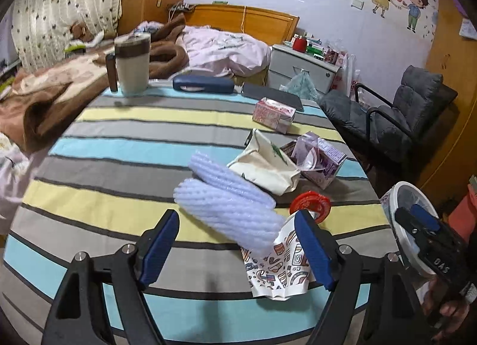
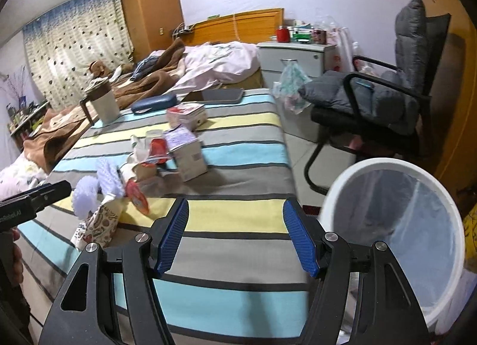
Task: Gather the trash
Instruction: 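Move both tools back over the bed toward the foam nets and tape roll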
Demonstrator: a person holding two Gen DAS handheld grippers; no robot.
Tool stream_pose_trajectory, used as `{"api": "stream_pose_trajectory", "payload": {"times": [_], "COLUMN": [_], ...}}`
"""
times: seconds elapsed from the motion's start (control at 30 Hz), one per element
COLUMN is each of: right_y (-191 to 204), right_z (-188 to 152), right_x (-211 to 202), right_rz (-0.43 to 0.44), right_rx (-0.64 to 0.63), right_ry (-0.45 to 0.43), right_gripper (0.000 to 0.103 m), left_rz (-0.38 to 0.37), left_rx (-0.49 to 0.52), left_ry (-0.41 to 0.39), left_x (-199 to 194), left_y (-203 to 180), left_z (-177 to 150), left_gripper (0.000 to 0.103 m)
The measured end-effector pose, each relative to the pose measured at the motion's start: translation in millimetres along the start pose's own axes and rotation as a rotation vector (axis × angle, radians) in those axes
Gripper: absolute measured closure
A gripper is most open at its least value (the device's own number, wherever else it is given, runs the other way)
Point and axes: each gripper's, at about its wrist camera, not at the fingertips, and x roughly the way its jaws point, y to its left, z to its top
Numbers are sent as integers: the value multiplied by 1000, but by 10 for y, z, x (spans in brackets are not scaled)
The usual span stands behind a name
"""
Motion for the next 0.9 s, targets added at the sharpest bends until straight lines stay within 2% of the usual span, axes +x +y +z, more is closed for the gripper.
{"api": "stream_pose_trajectory", "payload": {"times": [0.37, 0.47, 0.63, 0.9], "right_y": [219, 251, 300, 432], "right_z": [0, 8, 20, 21], "right_x": [129, 146, 192, 292], "right_rz": [12, 10, 16, 59], "right_rx": [-35, -42, -45, -64], "right_ry": [36, 37, 47, 67], "right_gripper": [36, 36, 36, 36], "left_rz": [-61, -96, -37, 55], "left_rx": [-60, -60, -56, -69], "left_ry": [88, 70, 82, 99], "left_x": [318, 313, 372, 370], "left_y": [113, 117, 179, 526], "left_z": [28, 50, 77, 52], "left_gripper": [20, 20, 20, 20]}}
